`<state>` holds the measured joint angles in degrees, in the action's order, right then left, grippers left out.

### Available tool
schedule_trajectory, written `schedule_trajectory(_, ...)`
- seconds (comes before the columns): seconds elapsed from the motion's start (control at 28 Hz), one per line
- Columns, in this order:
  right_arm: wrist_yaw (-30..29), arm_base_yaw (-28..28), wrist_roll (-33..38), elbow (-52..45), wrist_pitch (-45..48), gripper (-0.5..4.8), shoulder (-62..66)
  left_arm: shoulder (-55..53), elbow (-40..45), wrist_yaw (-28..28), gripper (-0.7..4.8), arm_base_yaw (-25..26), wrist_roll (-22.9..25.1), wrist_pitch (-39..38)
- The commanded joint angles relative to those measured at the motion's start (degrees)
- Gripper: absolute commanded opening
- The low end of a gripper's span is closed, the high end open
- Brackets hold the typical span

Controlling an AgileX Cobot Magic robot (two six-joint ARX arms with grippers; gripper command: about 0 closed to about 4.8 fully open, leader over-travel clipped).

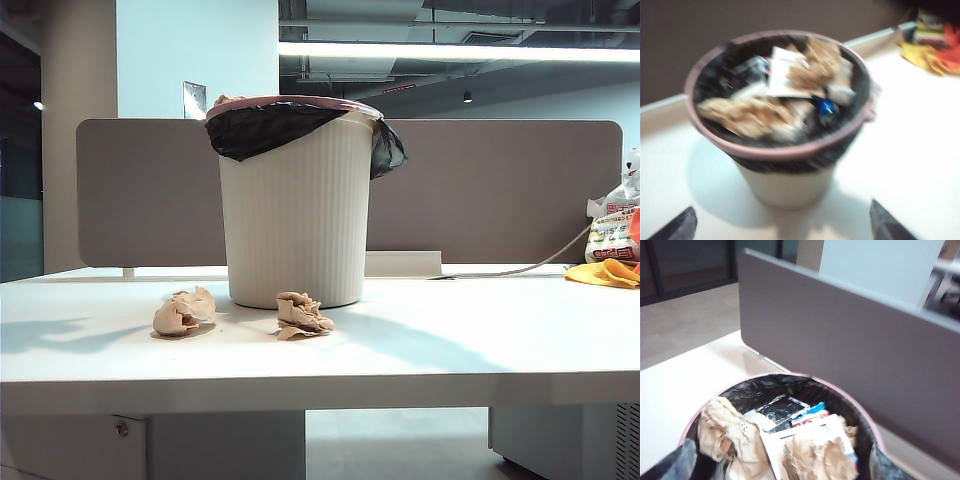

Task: Pick up all the trash on the table and put it in the trash can.

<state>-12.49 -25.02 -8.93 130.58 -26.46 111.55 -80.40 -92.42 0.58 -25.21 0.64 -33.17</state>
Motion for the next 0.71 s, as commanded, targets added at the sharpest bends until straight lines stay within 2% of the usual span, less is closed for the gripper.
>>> schedule_trajectory(0.04, 0.5, 0.0, -2.9, -0.1, -9.2, 4.46, -1.6, 0.3, -0.2, 3.3, 4.79, 0.1, 0.4, -4.3)
schedule_trajectory(0.14, 1.2, -0.8, -2.6, -0.1, -16.9, 4.73, -3.8, 1.4, -0.2, 3.8, 4.79, 0.1, 0.2, -9.7)
schedule_trajectory(0.25, 1.7, -2.0, -1.8, -0.1, -22.9, 4.73, -6.4, 4.0, -0.1, 6.2, 4.79, 0.1, -0.7, -15.3)
schedule_trajectory(0.39, 1.9, -3.5, -1.6, -0.1, -28.5, 4.73, -9.8, 8.5, 0.8, 9.9, 4.79, 0.0, -3.0, -18.4)
schedule_trajectory(0.57, 1.9, -5.8, -1.3, -0.2, -35.0, 4.73, -13.2, 17.0, 4.7, 9.7, 4.79, -0.4, -4.5, -18.4)
schedule_trajectory(0.71, 2.2, -7.2, -0.9, -2.9, -39.8, 4.74, -17.0, 24.0, 11.4, 9.2, 4.79, -0.6, -5.6, -15.6)
